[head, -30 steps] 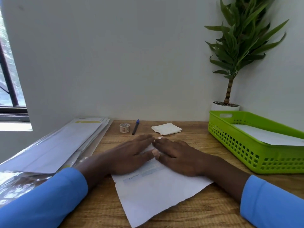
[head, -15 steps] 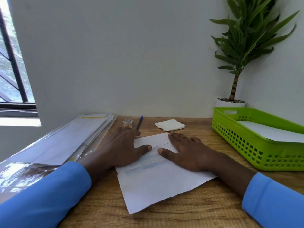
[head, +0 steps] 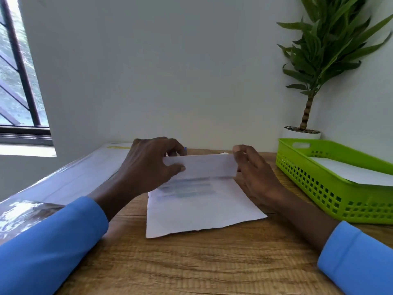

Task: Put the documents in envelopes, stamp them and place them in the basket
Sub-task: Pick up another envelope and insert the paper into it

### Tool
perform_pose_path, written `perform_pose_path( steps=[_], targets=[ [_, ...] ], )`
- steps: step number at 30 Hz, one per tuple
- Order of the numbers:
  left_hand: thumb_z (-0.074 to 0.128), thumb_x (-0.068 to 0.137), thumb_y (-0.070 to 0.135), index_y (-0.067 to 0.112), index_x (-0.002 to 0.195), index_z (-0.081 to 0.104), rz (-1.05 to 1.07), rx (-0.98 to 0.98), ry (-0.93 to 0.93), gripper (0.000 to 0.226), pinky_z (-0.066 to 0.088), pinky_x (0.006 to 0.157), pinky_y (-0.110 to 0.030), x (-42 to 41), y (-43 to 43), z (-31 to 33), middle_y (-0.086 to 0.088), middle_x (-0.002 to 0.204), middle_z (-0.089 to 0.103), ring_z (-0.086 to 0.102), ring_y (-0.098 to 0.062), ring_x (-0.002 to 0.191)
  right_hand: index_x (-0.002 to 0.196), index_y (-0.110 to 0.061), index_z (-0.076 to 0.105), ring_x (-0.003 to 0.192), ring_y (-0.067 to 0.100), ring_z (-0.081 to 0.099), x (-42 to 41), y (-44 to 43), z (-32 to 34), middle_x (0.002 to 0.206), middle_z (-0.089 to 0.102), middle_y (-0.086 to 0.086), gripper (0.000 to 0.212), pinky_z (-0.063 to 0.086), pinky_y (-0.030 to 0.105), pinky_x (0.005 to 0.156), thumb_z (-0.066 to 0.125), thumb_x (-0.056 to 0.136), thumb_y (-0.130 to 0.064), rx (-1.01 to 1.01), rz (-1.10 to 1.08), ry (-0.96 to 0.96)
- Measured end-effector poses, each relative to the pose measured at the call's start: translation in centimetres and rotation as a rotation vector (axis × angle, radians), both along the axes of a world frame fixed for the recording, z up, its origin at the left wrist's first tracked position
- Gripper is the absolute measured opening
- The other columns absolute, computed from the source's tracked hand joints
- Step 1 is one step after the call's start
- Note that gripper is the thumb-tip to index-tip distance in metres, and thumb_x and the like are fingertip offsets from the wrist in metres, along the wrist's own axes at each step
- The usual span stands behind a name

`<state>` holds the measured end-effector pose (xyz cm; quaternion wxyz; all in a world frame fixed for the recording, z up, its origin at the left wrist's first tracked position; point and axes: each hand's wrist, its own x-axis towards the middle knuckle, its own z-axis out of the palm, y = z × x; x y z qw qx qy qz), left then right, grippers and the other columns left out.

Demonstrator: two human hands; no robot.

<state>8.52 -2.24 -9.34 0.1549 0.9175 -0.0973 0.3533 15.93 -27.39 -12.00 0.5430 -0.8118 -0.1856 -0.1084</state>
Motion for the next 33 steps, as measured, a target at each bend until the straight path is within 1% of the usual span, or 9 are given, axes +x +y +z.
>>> perform_pose_path(
  steps=[3,9,13,15,18,21,25,29,33],
  targets=[
    [0.08,0.078,0.041,0.037,0.093,0.074,-0.032,0.145,-0.045,0.017,0.044,0.076,-0.032,-0.2,0.1,0.2,0.025,0.076,0.059,0.056,0.0,0.068,0.109,-0.017,0.07,0.105,0.021,0.064,0.3,-0.5,0.5,0.113,0.071,0.004,0.053,0.05,0.039,0.093,0.039,0.101,-0.059,0.021,-0.041,-0.048],
    [0.074,0.082,0.049,0.042,0.1,0.072,-0.115,0.34,0.127,0.019,0.038,0.065,-0.014,-0.4,-0.5,0.1,0.029,0.083,0.06,0.056,0.006,0.074,0.087,-0.027,0.075,0.074,-0.001,0.061,0.2,-0.7,0.2,0.076,0.069,-0.018,0.022,0.045,0.024,0.066,0.062,0.097,-0.042,-0.166,0.037,-0.103],
    [0.063,0.085,0.07,0.042,0.105,0.071,-0.168,0.313,0.272,0.036,0.039,0.071,-0.008,-0.4,-1.1,-0.7,0.025,0.095,0.065,0.057,0.005,0.088,0.103,-0.03,0.075,0.1,0.0,0.063,-0.4,-0.5,-0.3,0.106,0.072,-0.016,0.013,0.047,0.024,0.082,0.067,0.095,-0.035,-0.335,0.12,-0.112],
    [0.055,0.084,0.077,0.04,0.105,0.071,-0.159,0.255,0.327,0.045,0.049,0.08,-0.022,-0.1,-1.2,-1.1,0.025,0.1,0.064,0.058,0.003,0.094,0.111,-0.032,0.073,0.11,0.002,0.058,-0.7,-0.4,-0.3,0.117,0.066,-0.018,0.018,0.047,0.027,0.092,0.069,0.093,-0.034,-0.441,0.134,-0.114],
    [0.052,0.085,0.077,0.039,0.116,0.068,-0.065,0.259,0.42,0.052,0.049,0.09,-0.032,0.3,-1.2,-1.3,0.022,0.114,0.06,0.057,-0.004,0.108,0.116,-0.035,0.071,0.117,0.006,0.054,-1.0,-0.4,-0.1,0.127,0.061,-0.015,0.025,0.044,0.029,0.097,0.07,0.092,-0.037,-0.528,0.15,-0.097],
    [0.056,0.083,0.078,0.038,0.126,0.062,-0.039,0.252,0.519,0.059,0.05,0.094,-0.032,0.4,-1.0,-1.2,0.019,0.123,0.06,0.056,-0.005,0.111,0.119,-0.034,0.07,0.117,0.005,0.053,-1.1,-0.5,0.2,0.125,0.06,-0.017,0.027,0.045,0.029,0.098,0.069,0.093,-0.037,-0.507,0.161,-0.09],
    [0.062,0.075,0.08,0.039,0.129,0.06,-0.04,0.166,0.596,0.068,0.05,0.088,-0.029,0.6,-0.7,-1.1,0.021,0.109,0.057,0.056,-0.002,0.101,0.119,-0.031,0.071,0.115,0.004,0.054,-0.7,-0.6,0.2,0.109,0.058,-0.026,0.026,0.045,0.026,0.092,0.068,0.094,-0.037,-0.454,0.159,-0.084],
    [0.069,0.068,0.08,0.039,0.119,0.062,-0.028,0.046,0.65,0.066,0.047,0.077,-0.029,0.9,-0.5,-1.3,0.013,0.103,0.058,0.056,-0.004,0.093,0.118,-0.032,0.071,0.115,0.005,0.056,-0.4,-0.5,0.0,0.115,0.06,-0.02,0.025,0.046,0.027,0.091,0.068,0.094,-0.038,-0.462,0.142,-0.1],
    [0.075,0.067,0.076,0.037,0.106,0.064,-0.042,-0.007,0.689,0.056,0.052,0.084,-0.033,0.9,-0.7,-1.1,0.013,0.105,0.06,0.059,-0.008,0.098,0.116,-0.033,0.071,0.117,0.005,0.056,-0.2,-0.5,0.0,0.123,0.065,-0.014,0.024,0.048,0.03,0.094,0.068,0.093,-0.039,-0.444,0.125,-0.104]
  ],
)
